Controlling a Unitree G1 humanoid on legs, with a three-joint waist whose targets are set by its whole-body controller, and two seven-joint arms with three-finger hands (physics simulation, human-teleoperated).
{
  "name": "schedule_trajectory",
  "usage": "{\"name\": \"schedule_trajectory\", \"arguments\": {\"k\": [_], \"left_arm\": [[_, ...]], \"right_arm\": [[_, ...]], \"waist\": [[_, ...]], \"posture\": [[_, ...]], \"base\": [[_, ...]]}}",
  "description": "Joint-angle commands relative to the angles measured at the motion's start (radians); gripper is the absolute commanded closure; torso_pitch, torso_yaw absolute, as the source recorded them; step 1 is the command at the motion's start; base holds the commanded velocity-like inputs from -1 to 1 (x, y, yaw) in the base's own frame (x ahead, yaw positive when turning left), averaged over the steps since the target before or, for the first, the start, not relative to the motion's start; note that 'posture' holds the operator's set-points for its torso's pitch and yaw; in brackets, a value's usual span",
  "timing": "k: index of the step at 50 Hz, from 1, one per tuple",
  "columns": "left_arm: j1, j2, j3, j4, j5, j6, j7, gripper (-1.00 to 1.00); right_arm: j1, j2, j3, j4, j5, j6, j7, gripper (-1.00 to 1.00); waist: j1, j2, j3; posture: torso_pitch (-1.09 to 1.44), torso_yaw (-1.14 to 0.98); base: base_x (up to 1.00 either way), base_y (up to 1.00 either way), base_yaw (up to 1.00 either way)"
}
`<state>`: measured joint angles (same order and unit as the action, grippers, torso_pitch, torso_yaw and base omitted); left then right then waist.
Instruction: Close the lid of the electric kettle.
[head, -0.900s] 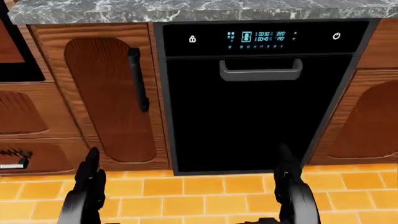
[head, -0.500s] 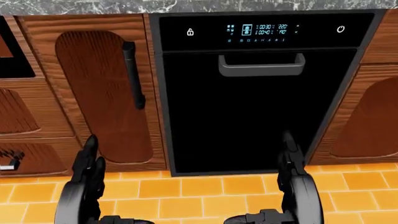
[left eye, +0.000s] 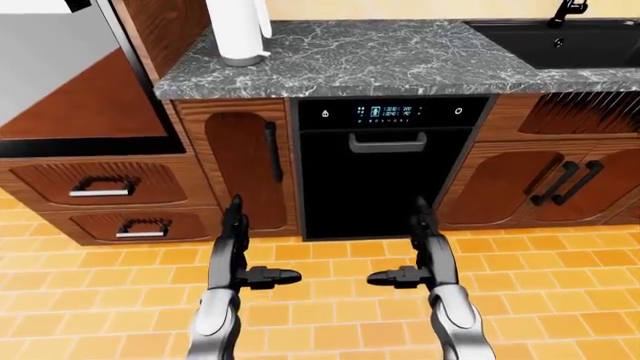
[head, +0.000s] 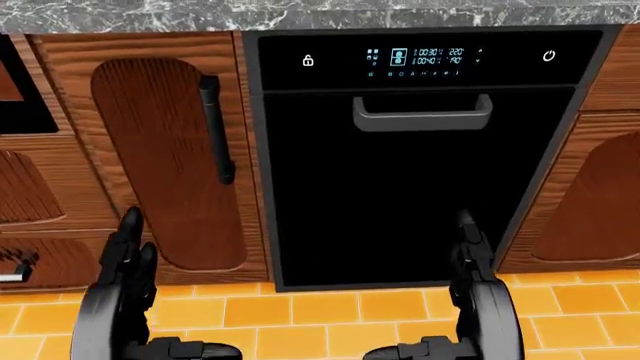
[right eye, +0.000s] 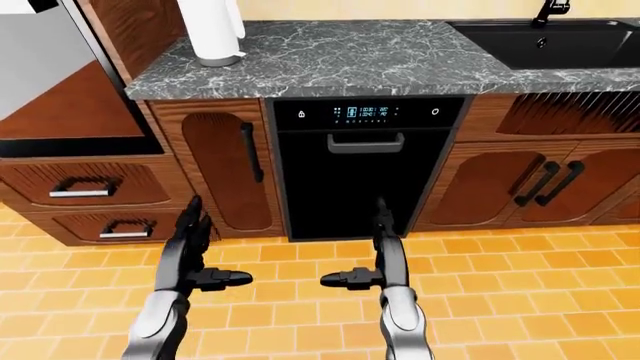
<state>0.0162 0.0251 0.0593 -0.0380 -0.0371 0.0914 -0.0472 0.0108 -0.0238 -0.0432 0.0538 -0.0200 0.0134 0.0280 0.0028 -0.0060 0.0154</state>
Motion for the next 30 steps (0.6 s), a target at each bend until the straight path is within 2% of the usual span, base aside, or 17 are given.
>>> {"name": "schedule_trajectory", "arguments": {"k": [1,8,10,11,15,18,20,22,24,25,28,29,30], "left_arm": [[-0.023,0.006,0.008,-0.040,-0.010,-0.022,-0.002,-1.00],[-0.030,0.031,0.076,-0.174,-0.063,0.096,-0.003,-1.00],[-0.030,0.043,0.114,-0.259,-0.094,0.171,0.003,-1.00],[-0.038,0.047,0.124,-0.248,-0.098,0.168,0.001,-1.00],[-0.058,0.079,0.203,-0.327,-0.161,0.255,0.017,-1.00],[-0.077,0.115,0.288,-0.420,-0.229,0.353,0.035,-1.00],[-0.094,0.151,0.366,-0.478,-0.292,0.426,0.050,-1.00],[-0.106,0.176,0.420,-0.509,-0.354,0.480,0.063,-1.00],[-0.127,0.219,0.487,-0.546,-0.413,0.532,0.087,-1.00],[-0.129,0.233,0.502,-0.557,-0.427,0.542,0.097,-1.00],[-0.158,0.321,0.649,-0.620,-0.561,0.636,0.148,-1.00],[-0.160,0.340,0.670,-0.621,-0.594,0.644,0.162,-1.00],[-0.163,0.374,0.718,-0.626,-0.641,0.661,0.181,-1.00]], "right_arm": [[-0.012,-0.003,-0.004,-0.063,0.003,-0.017,0.000,-1.00],[0.005,-0.012,-0.031,-0.169,0.018,0.047,0.007,-1.00],[0.011,-0.015,-0.042,-0.202,0.023,0.066,0.011,-1.00],[0.012,-0.016,-0.046,-0.211,0.026,0.071,0.014,-1.00],[0.025,-0.022,-0.076,-0.319,0.045,0.136,0.022,-1.00],[0.036,-0.032,-0.113,-0.439,0.055,0.210,0.026,-1.00],[0.041,-0.040,-0.162,-0.536,0.090,0.281,0.038,-1.00],[0.042,-0.045,-0.205,-0.585,0.114,0.317,0.049,-1.00],[0.046,-0.055,-0.280,-0.666,0.166,0.377,0.058,-1.00],[0.045,-0.058,-0.298,-0.682,0.176,0.391,0.063,-1.00],[0.040,-0.088,-0.404,-0.798,0.225,0.490,0.069,-1.00],[0.034,-0.094,-0.433,-0.831,0.245,0.526,0.072,-1.00],[0.027,-0.104,-0.476,-0.877,0.274,0.574,0.073,-1.00]], "waist": [[-0.001,0.001,-0.016],[-0.001,0.003,-0.015],[0.000,0.003,-0.015],[-0.001,0.004,-0.015],[0.001,0.005,-0.016],[0.000,0.008,-0.016],[0.000,0.009,-0.014],[0.001,0.010,-0.012],[0.000,0.012,-0.008],[0.000,0.012,-0.009],[0.000,0.014,-0.007],[0.000,0.014,-0.005],[0.000,0.015,-0.001]], "posture": [[0.00,0.00],[0.00,0.00],[0.00,0.00],[0.00,0.00],[0.00,0.00],[0.00,0.00],[0.00,0.00],[0.00,0.00],[0.00,0.00],[0.00,0.00],[0.00,0.00],[0.00,0.00],[0.00,0.00]], "base": [[0.00,0.00,0.00],[0.00,0.00,0.00],[0.00,0.00,0.00],[0.00,0.00,0.00],[0.00,0.00,0.00],[0.00,0.00,0.00],[0.00,0.00,0.00],[0.00,0.00,0.00],[0.00,0.00,0.00],[0.00,0.00,0.00],[0.00,0.00,0.00],[0.00,0.00,0.00],[0.00,0.00,0.00]]}}
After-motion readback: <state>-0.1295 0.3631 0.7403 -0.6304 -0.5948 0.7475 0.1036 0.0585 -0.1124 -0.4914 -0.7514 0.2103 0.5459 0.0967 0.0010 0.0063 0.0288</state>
